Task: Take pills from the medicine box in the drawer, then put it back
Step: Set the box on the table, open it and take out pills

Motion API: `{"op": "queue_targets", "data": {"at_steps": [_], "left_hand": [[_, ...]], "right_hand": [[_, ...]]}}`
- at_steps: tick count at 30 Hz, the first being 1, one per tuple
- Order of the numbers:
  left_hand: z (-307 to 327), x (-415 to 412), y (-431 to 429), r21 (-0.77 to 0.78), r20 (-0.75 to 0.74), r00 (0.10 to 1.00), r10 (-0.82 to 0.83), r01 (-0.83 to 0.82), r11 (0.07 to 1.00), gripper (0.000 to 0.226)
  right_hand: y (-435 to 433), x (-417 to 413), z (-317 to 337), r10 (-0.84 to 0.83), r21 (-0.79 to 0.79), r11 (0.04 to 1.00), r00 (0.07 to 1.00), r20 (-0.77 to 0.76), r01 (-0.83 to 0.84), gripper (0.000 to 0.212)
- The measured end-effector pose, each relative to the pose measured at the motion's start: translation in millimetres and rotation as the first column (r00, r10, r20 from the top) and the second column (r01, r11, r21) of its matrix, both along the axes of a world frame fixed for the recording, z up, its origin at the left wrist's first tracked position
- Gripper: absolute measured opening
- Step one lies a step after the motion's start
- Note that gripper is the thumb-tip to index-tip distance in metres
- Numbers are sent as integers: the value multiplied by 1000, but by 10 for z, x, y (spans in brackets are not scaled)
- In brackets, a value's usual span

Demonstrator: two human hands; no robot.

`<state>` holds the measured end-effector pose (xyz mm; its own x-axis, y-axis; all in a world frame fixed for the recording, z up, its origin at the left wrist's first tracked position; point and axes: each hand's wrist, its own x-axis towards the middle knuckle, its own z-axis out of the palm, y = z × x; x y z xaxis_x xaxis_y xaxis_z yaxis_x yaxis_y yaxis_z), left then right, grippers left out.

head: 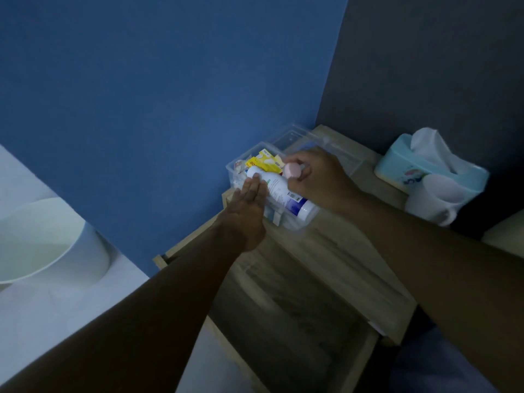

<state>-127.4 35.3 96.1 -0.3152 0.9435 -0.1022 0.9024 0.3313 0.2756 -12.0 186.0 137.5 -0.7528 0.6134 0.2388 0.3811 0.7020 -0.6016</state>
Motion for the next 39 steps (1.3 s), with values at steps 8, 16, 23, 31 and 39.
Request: {"op": "queue_targets", "data": {"at_steps": [8,16,23,31,39], "left_hand": [[440,479,-69,306,519,822,234,-434,847,39],[825,1325,-194,125,983,180,-30,-544,830,36],[993,1707,-267,81,972,-137,-188,-559,825,34],[1029,1894,-212,7,955,-236,-180,-587,809,30],[958,1932,-189,-75,908,-374,-187,-585,808,40]], "right_hand": [[-365,699,478,15,-49,999,999,-44,-17,49],[-587,1300,989,125,15,992,992,11,-125,40],[-698,1634,1229,185,104,977,982,38,-188,32],[-661,1811,1211,204,5,979,975,-85,-204,33],[-581,1918,1222,117,-64,992,987,111,-111,73]]}}
